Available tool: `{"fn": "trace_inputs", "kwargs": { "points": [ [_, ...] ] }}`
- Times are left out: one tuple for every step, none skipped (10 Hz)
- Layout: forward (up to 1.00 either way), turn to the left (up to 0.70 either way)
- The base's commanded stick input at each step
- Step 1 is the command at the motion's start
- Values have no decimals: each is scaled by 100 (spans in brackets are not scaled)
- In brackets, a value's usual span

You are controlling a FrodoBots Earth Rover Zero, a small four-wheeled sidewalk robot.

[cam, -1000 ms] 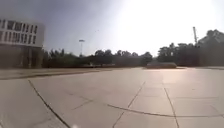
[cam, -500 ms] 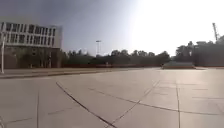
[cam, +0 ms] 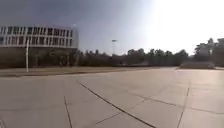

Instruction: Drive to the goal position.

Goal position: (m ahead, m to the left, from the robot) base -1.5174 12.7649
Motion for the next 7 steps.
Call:
{"fn": "trace_inputs", "kwargs": {
  "points": [
    [-65,-30],
    [-65,-28],
    [-65,-28],
    [0,-61],
    [3,-60],
    [5,-31],
    [28,-14]
  ]
}}
